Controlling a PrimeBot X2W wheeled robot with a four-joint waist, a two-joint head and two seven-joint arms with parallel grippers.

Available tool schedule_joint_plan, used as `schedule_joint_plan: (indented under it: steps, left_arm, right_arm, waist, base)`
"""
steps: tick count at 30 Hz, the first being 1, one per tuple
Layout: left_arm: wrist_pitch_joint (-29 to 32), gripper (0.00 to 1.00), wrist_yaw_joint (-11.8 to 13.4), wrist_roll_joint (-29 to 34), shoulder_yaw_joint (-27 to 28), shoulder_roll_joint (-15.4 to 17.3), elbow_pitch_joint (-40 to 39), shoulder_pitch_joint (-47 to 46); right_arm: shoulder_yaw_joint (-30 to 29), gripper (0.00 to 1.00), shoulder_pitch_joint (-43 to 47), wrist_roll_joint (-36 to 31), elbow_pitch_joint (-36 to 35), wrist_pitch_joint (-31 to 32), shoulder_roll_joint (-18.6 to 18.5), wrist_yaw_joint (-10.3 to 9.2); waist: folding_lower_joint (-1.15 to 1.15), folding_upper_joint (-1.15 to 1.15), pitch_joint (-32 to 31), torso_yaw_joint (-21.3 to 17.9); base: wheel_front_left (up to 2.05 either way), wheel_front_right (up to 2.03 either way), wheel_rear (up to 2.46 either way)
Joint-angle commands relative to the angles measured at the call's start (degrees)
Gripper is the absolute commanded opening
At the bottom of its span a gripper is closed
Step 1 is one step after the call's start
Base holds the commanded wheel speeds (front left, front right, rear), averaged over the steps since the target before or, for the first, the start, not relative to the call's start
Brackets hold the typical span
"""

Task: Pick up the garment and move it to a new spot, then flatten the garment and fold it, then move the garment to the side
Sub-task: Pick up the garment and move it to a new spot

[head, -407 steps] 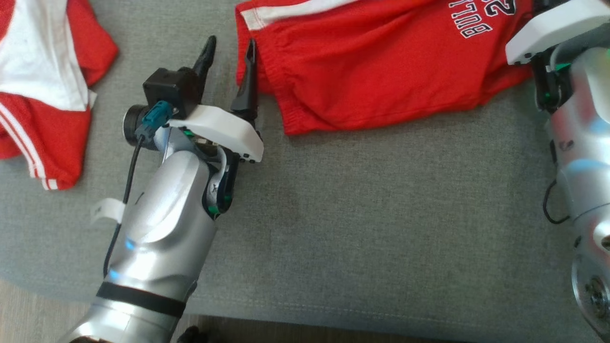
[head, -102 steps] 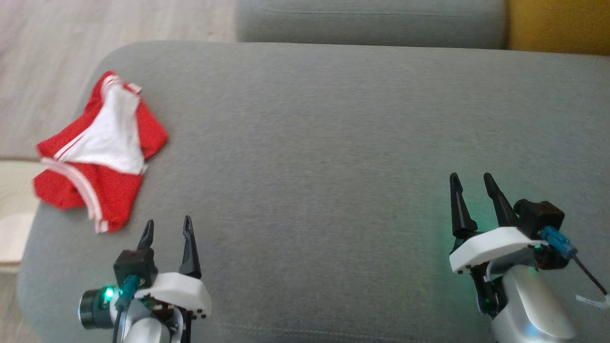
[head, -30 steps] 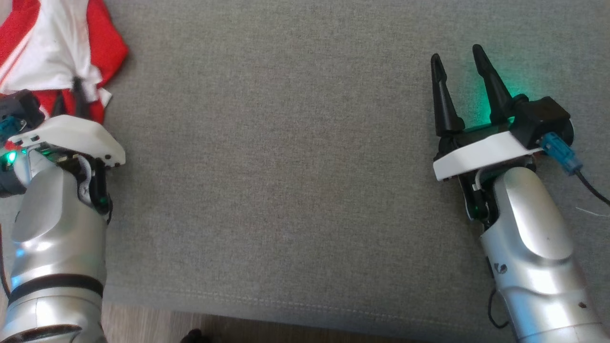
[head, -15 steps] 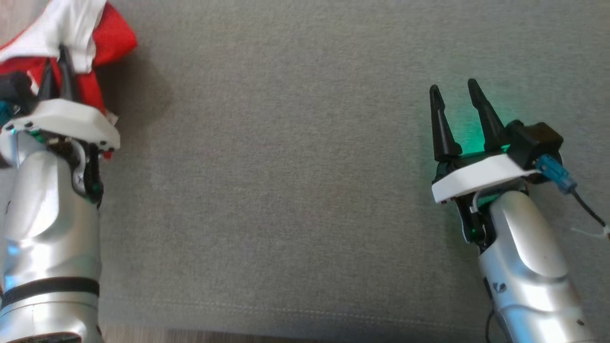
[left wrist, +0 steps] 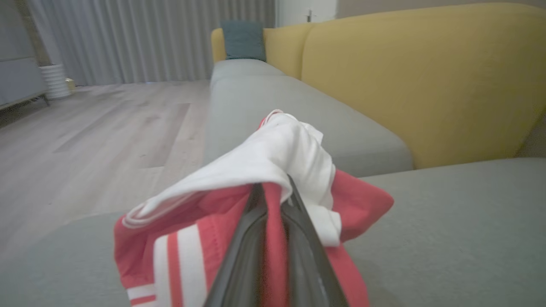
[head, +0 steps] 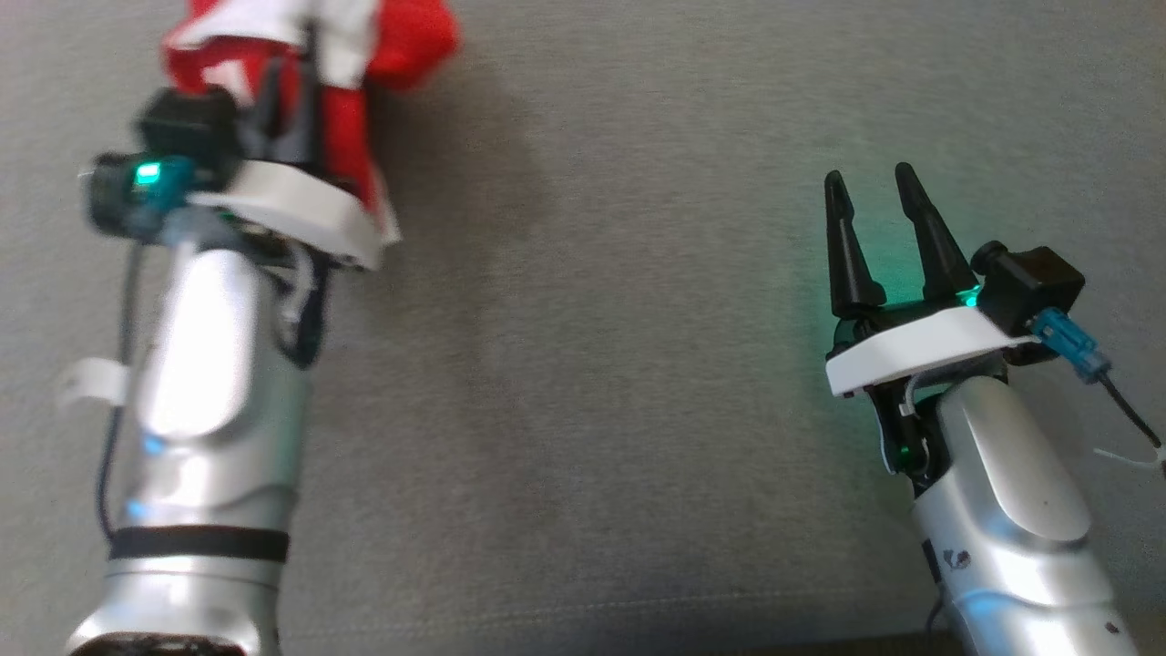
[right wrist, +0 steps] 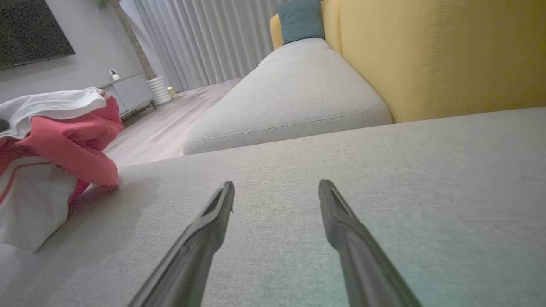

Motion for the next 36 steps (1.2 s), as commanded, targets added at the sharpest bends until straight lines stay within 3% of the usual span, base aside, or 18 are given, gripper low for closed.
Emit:
schedule_joint_plan:
  steps: [1, 5, 9, 15, 19, 20, 21, 22, 26, 36]
  left_arm:
    - [-0.29, 0.00, -0.18, 0.19, 0.18, 1.05, -2.39, -1.50]
    - [-0.29, 0.00, -0.70, -1.62, -5.49, 0.22, -2.35, -0.76]
    - [-0.29, 0.00, -0.41, -7.40, -14.84, 0.13, -3.42, 0.89]
    - [-0.29, 0.00, 2.65, -12.99, -26.92, 0.12, -5.37, 2.78]
    - [-0.29, 0.00, 4.81, -14.31, -30.66, 0.11, -5.50, 3.70]
    - [-0.29, 0.14, 5.40, -14.34, -30.90, 0.11, -5.56, 3.88]
    - [-0.29, 0.62, 5.92, -14.29, -30.94, 0.11, -5.65, 4.14]
    - [-0.29, 1.00, 6.43, -14.25, -30.74, 0.11, -5.77, 4.45]
    - [-0.29, 1.00, 7.94, -13.39, -28.85, 0.11, -6.27, 5.50]
    - [-0.29, 1.00, 10.90, -10.03, -17.75, 0.63, -10.64, 14.10]
  right_arm:
    - [1.20, 1.00, 0.19, 0.43, -1.98, -0.35, 0.61, -0.05]
    - [1.58, 1.00, 0.16, 1.47, -2.53, -0.36, 0.61, -0.05]
    - [2.19, 1.00, 0.15, 2.61, -3.07, -0.36, 0.61, -0.05]
    - [2.27, 1.00, 0.46, 3.48, -3.54, -0.36, 0.61, -0.05]
    - [2.02, 1.00, 0.86, 3.52, -3.64, -0.36, 0.61, -0.05]
    - [1.93, 1.00, 0.90, 3.46, -3.67, -0.36, 0.61, -0.05]
    - [1.86, 1.00, 0.93, 3.38, -3.66, -0.36, 0.61, -0.05]
    - [1.83, 1.00, 0.90, 3.29, -3.69, -0.36, 0.61, -0.05]
    - [1.76, 1.00, 0.77, 3.04, -3.74, -0.36, 0.61, -0.05]
    - [2.51, 1.00, 1.60, 2.44, -2.70, -0.36, 0.61, -0.05]
  waist:
    - [0.00, 0.00, 0.25, -2.15]
    - [0.00, 0.00, 0.59, -5.50]
    - [0.00, 0.00, 1.19, -8.33]
    - [0.00, 0.00, 1.50, -10.37]
    - [0.00, 0.00, 1.34, -10.33]
    - [0.00, 0.00, 1.31, -10.16]
    - [0.00, 0.00, 1.20, -9.91]
    - [0.00, 0.00, 1.21, -9.63]
    - [0.00, 0.00, 0.93, -8.65]
    - [0.00, 0.00, -1.88, -4.77]
  base:
    - [0.00, 0.00, 0.00]
    - [0.00, 0.00, 0.00]
    - [0.00, 0.00, 0.00]
    - [0.00, 0.00, 0.00]
    - [0.00, 0.00, 0.00]
    - [0.00, 0.00, 0.00]
    - [0.00, 0.00, 0.00]
    - [0.00, 0.00, 0.00]
    - [0.00, 0.00, 0.00]
    - [0.00, 0.00, 0.00]
